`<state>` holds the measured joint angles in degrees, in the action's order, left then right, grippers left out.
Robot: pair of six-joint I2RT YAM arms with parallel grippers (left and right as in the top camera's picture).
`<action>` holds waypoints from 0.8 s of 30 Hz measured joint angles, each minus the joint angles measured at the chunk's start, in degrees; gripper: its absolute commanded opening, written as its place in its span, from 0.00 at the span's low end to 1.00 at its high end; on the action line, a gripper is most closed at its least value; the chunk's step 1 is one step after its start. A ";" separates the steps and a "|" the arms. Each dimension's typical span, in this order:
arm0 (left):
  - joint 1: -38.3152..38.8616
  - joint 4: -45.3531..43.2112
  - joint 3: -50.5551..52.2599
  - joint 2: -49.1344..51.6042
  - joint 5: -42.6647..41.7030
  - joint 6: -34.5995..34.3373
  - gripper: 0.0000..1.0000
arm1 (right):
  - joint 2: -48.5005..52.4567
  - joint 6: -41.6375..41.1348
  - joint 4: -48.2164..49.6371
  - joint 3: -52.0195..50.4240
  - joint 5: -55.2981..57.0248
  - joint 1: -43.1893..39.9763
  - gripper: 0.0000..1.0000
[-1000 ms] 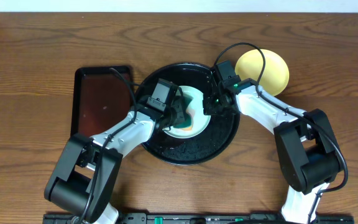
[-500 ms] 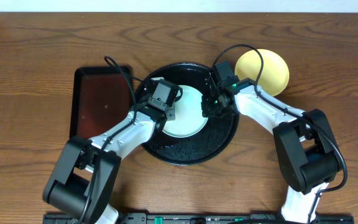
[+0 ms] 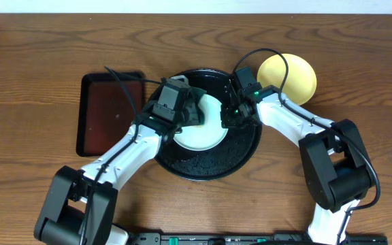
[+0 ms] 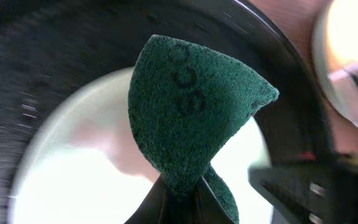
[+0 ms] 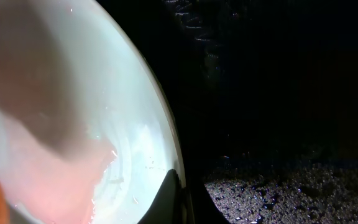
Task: Clean dirty plates on tray and stack at the side
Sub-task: 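Scrub the blue plate with the sponge, right gripper holding it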
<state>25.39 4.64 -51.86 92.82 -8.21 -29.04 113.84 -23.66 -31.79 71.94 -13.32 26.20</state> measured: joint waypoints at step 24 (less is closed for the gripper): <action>-1.99 2.12 -0.79 8.26 12.55 8.39 0.07 | 0.00 0.00 -0.46 0.02 -0.20 0.02 0.01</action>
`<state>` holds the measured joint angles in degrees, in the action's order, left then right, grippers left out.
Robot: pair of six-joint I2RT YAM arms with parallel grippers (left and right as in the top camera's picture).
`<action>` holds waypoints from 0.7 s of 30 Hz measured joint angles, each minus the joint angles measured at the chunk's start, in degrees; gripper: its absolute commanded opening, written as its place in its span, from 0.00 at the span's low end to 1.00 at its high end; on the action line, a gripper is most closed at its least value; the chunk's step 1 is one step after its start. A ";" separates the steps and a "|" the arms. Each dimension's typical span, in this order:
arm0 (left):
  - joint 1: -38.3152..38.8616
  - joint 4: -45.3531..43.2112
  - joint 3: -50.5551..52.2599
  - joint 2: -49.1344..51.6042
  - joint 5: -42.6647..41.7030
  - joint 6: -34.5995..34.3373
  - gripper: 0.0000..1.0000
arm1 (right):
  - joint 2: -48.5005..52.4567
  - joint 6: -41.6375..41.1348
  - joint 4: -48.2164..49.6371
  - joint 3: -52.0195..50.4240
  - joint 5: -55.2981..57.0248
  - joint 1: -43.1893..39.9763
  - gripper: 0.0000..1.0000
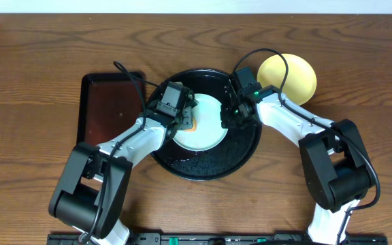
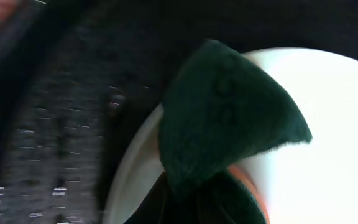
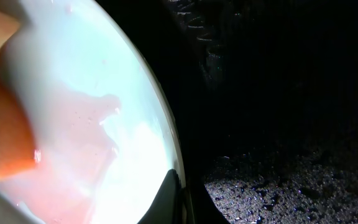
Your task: Clean dirty plates on tray and stack at the side
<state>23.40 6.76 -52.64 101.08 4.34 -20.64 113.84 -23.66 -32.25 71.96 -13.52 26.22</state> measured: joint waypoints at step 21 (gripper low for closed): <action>-20.90 5.64 0.57 -17.14 -1.40 1.68 0.07 | -0.44 7.74 -11.80 8.50 7.96 1.11 0.01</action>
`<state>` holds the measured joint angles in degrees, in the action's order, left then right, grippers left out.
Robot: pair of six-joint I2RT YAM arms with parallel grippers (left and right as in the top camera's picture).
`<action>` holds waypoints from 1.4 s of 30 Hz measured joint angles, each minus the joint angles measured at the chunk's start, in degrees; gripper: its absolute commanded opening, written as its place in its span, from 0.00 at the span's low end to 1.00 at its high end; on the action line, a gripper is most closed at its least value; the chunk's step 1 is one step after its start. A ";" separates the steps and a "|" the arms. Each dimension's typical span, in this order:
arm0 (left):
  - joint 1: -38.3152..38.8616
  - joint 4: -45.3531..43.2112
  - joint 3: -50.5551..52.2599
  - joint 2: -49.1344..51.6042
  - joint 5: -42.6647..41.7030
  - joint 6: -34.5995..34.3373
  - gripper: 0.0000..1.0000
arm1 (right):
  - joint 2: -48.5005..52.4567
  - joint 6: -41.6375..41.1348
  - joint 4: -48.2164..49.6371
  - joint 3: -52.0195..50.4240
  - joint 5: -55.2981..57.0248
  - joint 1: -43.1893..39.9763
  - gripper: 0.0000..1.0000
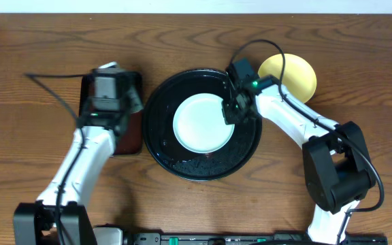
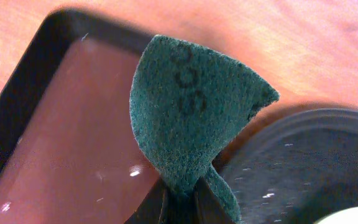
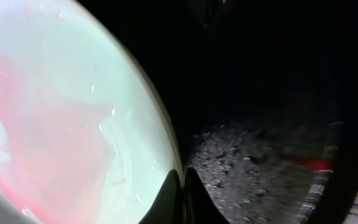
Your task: Clean dirty plates on tray and stack at the side
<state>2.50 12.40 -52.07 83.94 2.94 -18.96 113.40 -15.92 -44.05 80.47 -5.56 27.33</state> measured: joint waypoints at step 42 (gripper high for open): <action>-16.00 0.48 0.02 13.94 -10.78 0.46 0.62 | -0.70 26.36 -10.97 23.39 73.55 29.68 0.01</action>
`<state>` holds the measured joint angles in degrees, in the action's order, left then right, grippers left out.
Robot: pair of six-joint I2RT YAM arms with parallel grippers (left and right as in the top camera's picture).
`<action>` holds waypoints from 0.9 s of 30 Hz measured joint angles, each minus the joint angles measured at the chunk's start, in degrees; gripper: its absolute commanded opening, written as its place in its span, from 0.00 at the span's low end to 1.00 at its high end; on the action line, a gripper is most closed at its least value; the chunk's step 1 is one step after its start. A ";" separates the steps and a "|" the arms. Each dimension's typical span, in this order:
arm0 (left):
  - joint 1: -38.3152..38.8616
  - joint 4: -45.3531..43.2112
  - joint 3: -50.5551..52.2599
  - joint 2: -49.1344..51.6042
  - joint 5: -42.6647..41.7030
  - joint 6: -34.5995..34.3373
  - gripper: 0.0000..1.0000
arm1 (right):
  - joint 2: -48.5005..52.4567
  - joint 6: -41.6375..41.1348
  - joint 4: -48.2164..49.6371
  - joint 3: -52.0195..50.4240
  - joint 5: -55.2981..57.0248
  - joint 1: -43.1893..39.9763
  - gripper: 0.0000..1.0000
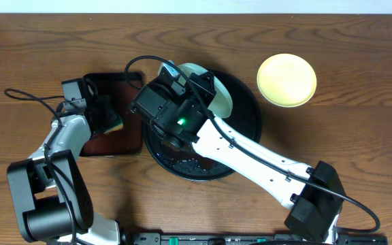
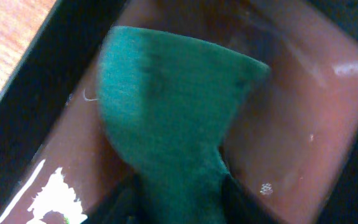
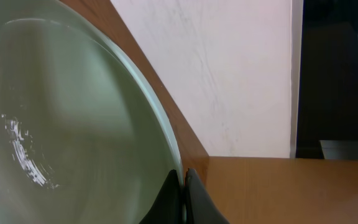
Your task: Clean dirty plates on tray and stack at the side
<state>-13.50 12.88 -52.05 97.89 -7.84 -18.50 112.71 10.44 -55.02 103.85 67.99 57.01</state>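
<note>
A pale green plate hangs tilted above the back of the round black tray. My right gripper is shut on its rim. The right arm reaches across the tray from the lower right. A green sponge lies in the brown rectangular tray at the left. My left gripper is low over that tray. Its fingers stand apart, one on either side of the sponge.
A yellow plate sits on the wooden table at the back right, beyond the round tray. Wet specks cover the round tray's floor. The right wrist view looks past the plate to the table's edge and a white wall.
The green plate lay flat in the round tray with my right gripper on its rim; now it is lifted and tilted. My left gripper has dropped into the rectangular tray and opened around the sponge.
My left gripper held the sponge on the green plate while the right pinched the rim, first near the plate's middle, then at its left edge. Then the sponge was over the rectangular tray. Now it lies there, and the plate is raised off the round tray.
</note>
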 measured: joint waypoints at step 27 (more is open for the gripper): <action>0.00 0.61 0.00 -12.44 -0.72 0.39 0.82 | -1.03 -24.44 -2.03 0.02 -50.34 -26.88 0.01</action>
<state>-13.50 13.50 -52.05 85.45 -8.56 -18.11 111.68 -14.00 -57.06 103.88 17.65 30.13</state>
